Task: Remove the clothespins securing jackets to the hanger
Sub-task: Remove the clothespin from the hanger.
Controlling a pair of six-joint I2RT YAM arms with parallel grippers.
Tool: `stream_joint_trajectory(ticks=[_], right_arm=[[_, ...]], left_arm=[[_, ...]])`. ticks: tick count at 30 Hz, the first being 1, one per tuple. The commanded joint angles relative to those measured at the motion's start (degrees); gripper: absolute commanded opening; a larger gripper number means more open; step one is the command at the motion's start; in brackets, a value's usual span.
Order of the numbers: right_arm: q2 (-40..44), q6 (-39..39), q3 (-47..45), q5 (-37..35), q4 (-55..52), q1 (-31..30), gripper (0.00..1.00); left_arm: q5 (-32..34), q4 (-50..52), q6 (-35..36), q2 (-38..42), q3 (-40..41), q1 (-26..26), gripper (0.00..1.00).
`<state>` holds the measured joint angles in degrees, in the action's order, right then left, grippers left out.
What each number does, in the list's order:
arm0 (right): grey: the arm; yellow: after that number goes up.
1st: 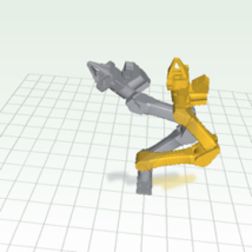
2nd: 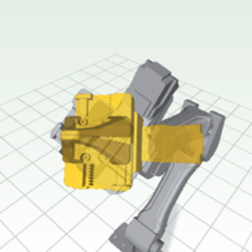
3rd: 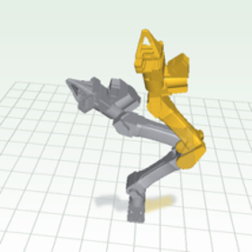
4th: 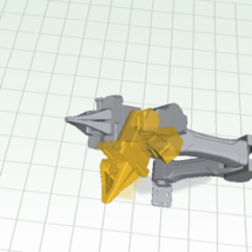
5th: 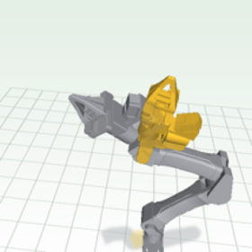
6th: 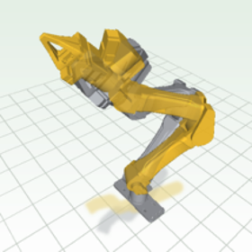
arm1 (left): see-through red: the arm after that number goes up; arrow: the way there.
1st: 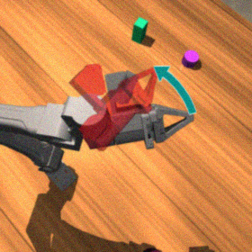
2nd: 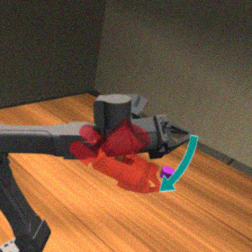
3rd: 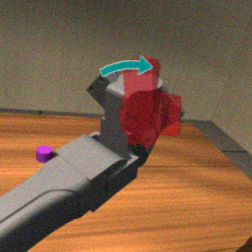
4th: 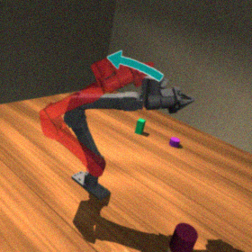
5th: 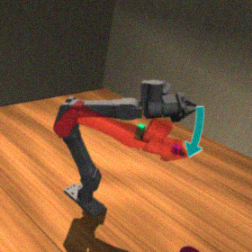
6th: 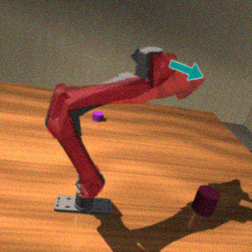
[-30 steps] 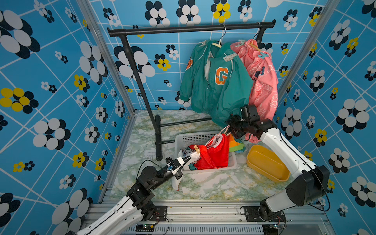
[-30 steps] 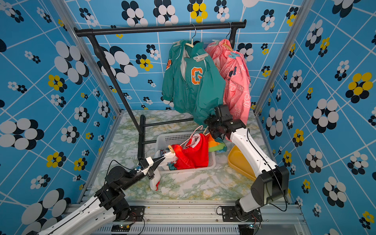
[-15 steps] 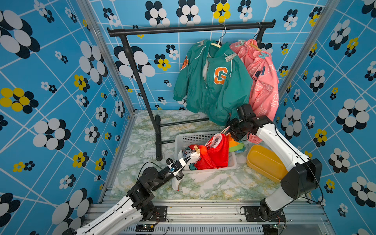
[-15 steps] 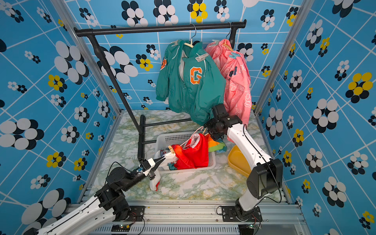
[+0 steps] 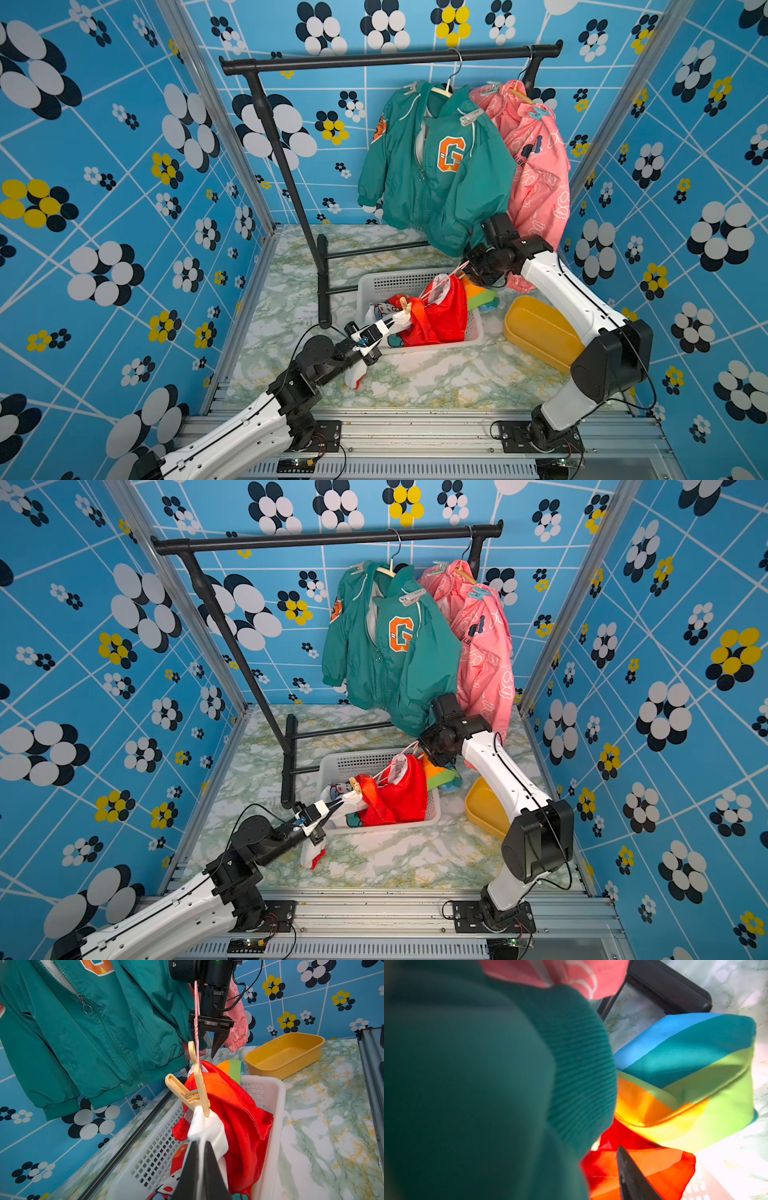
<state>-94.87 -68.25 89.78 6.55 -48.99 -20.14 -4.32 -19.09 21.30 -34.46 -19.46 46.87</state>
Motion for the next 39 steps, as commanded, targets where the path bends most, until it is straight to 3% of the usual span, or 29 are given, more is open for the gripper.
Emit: stream_joint_trajectory(ticks=[1, 27, 39], right_arm=[[-0.3, -0.8, 1.5, -1.0, -1.7, 0.1, 0.46], [0.6, -1.7, 1.5, -2.1, 0.8, -0.3, 0.41], [3.2, -2.6, 0.1, -2.8, 1.4, -0.3, 0.4]], left_arm=[[1.7, -2.5, 1.4, 0.7, -1.0, 0.3, 0.0], [4.1, -1.5, 1.6, 2.6, -0.1, 0.4, 0.0], [1.7, -1.6, 1.0, 2.8, 0.1, 0.6, 0.0]])
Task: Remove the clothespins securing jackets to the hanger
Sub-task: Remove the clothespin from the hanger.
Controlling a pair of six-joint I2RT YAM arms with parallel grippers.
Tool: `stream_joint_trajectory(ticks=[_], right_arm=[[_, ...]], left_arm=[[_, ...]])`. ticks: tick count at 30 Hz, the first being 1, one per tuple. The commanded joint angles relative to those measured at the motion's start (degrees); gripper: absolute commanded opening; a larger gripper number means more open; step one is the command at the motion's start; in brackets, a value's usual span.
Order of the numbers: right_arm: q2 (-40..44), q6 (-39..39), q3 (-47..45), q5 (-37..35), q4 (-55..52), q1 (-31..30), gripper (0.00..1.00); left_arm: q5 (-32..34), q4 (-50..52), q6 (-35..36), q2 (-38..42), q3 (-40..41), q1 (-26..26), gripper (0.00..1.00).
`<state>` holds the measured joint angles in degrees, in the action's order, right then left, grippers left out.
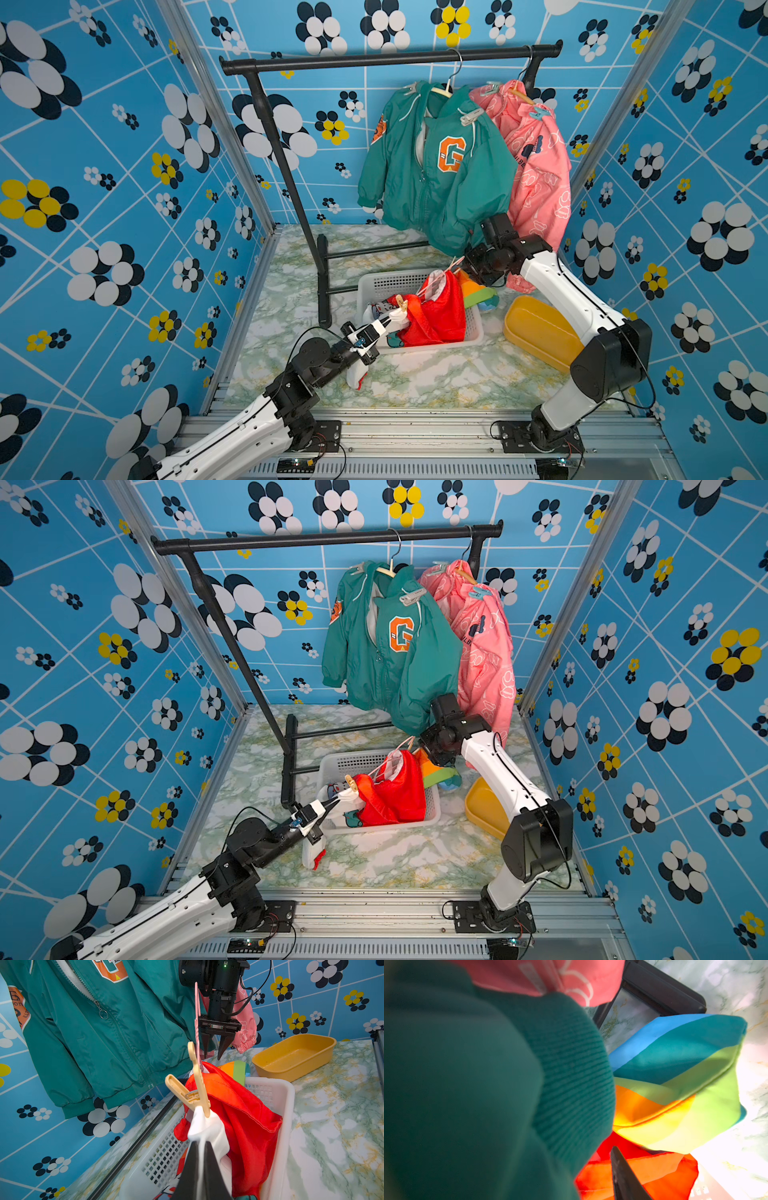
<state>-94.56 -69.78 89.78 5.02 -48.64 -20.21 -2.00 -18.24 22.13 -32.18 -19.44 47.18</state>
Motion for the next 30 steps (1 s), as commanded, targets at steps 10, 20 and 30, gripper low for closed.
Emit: stream_joint_trajectory(ticks=[10, 20, 30], right_arm=[[2.7, -2.6, -2.0, 1.5, 6.5, -0.2, 0.62], [-3.0, 0.3, 4.1, 1.8, 0.2, -1.4, 0.75], [-3.7, -0.5, 0.1, 2.0, 2.5, -1.6, 0.64]], left_arm=[[-1.7, -2.6, 0.0, -0.3, -0.1, 0.5, 0.0], [-2.7, -2.9, 0.0, -0.5, -0.2, 1.4, 0.0], [-2.6, -2.9, 0.3, 0.0, 0.0, 2.1, 0.0]])
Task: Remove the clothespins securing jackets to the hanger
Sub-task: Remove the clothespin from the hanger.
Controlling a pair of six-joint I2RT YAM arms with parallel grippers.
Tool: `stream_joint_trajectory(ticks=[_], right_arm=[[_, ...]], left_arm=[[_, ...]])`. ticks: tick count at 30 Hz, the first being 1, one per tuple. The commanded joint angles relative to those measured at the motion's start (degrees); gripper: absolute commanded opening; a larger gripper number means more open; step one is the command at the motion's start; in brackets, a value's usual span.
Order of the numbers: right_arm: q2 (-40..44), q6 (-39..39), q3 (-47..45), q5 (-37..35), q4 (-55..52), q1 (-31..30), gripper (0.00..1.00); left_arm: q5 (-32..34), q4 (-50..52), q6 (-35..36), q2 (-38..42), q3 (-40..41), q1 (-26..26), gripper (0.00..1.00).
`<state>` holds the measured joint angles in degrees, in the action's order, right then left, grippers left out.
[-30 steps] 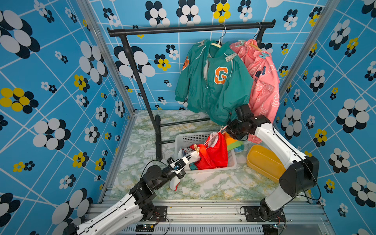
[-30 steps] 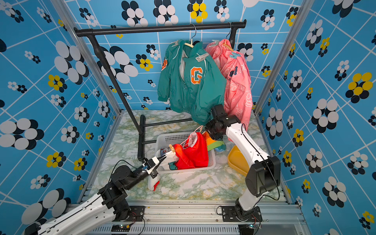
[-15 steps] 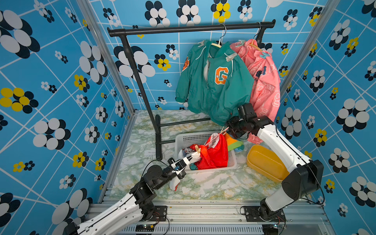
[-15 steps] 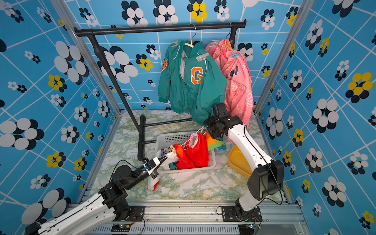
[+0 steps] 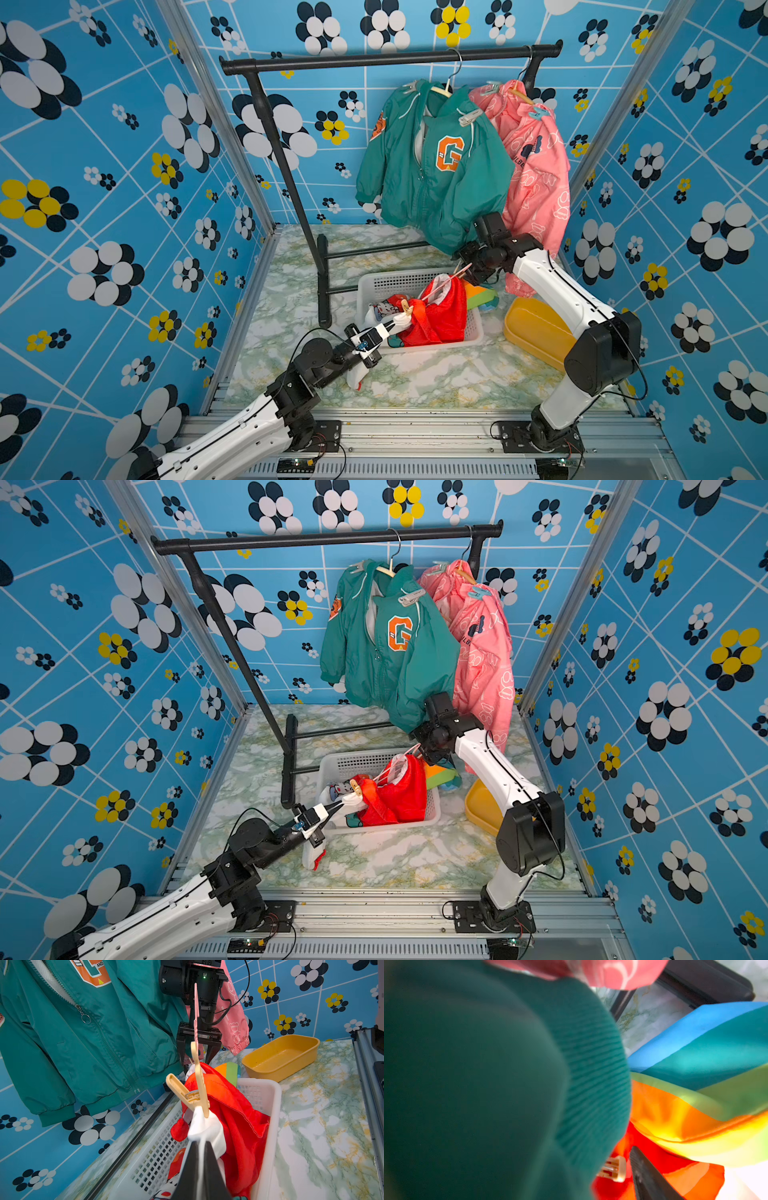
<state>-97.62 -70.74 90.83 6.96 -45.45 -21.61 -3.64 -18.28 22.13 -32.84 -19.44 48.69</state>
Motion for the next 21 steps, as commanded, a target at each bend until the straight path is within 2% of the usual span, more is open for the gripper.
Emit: stream_joint_trajectory(ticks=[1, 9, 17, 21], right_arm=[[-0.7, 0.7, -1.0, 0.0, -0.9, -0.2, 0.63], [-1.3, 0.8, -2.1, 0.0, -0.3, -0.2, 0.51], [-2.1, 1.0, -2.4, 0.0, 0.0, -0.2, 0.45], [-2.0, 1.4, -2.4, -0.7, 0.2, -0.2, 0.35]], left_arm=[[-0.9, -2.8, 0.3, 0.8, 0.1, 0.6, 0.0], [-0.7, -3.0, 0.4, 0.9, 0.2, 0.7, 0.0], [-0.8, -2.9, 0.4, 0.8, 0.2, 0.8, 0.0], [-0.6, -3.0, 0.4, 0.8, 0.2, 0.8, 0.0]])
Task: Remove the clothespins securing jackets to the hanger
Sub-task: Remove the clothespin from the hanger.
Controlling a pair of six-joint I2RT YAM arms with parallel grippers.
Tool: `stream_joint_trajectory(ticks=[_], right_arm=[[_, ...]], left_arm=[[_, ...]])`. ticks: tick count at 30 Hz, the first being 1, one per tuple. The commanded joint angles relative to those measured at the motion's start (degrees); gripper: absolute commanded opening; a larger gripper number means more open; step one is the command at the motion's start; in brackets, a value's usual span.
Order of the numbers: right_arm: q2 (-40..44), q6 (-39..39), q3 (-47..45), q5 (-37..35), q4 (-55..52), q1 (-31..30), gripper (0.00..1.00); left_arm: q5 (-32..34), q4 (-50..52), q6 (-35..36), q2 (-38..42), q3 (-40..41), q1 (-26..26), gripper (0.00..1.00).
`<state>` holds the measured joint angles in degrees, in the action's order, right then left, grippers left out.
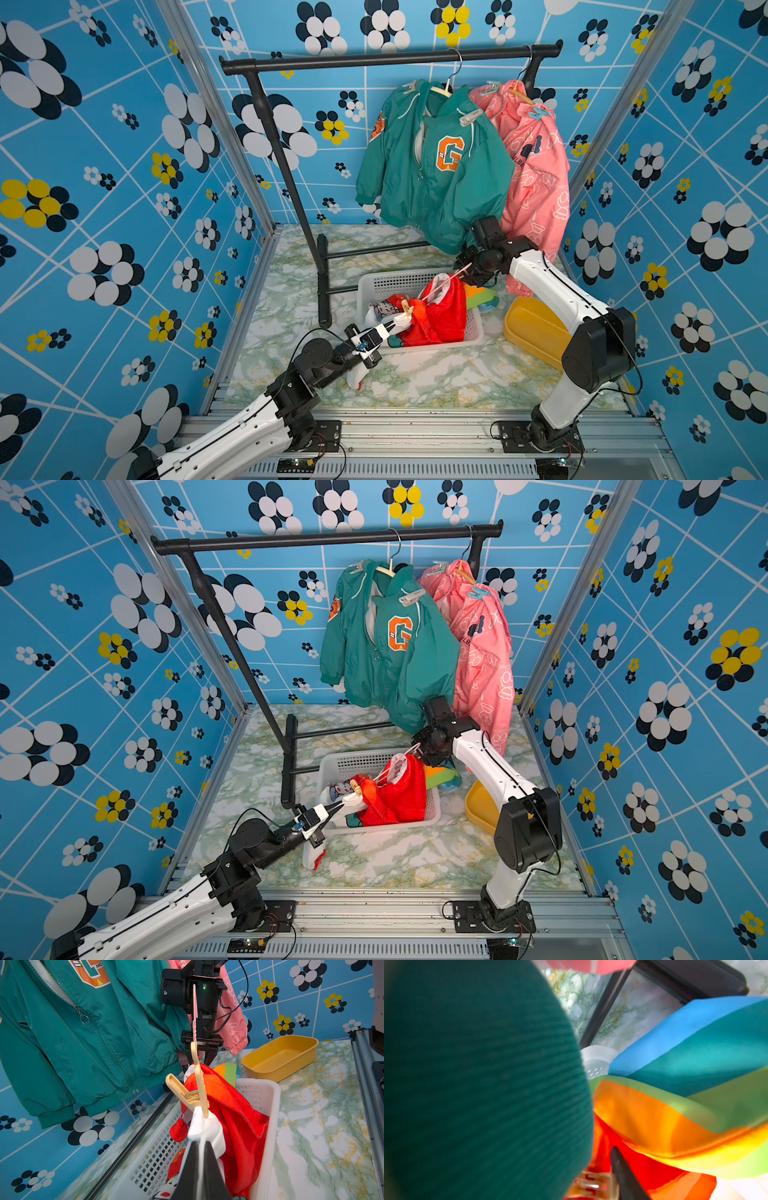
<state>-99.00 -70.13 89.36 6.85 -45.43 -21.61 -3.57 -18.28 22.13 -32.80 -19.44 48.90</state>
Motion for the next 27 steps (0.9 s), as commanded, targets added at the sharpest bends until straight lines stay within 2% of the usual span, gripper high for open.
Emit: stream_joint_trajectory(ticks=[1, 6, 13, 21, 27], right_arm=[[-0.5, 0.9, -0.9, -1.1, 0.2, -0.2, 0.33], [0.6, 1.6, -1.3, -2.9, 0.9, -0.2, 0.23], [2.9, 4.2, -0.5, -6.4, 1.0, -0.1, 0.19], [9.8, 10.4, 0.3, -16.6, -1.6, -0.1, 0.18], [19.5, 12.5, -5.1, -25.6, -5.5, 0.1, 0.19]], left_arm=[[-0.7, -3.0, 0.5, 0.6, 0.2, 0.6, 0.0], [-0.6, -3.1, 0.5, 0.0, 0.1, 0.6, 0.0], [1.7, -3.1, 0.8, -3.4, -1.0, 0.6, 0.0], [5.1, -3.9, 2.0, -8.3, -2.5, 0.6, 0.0], [7.1, -4.0, 3.2, -9.6, -4.6, 0.0, 0.0]])
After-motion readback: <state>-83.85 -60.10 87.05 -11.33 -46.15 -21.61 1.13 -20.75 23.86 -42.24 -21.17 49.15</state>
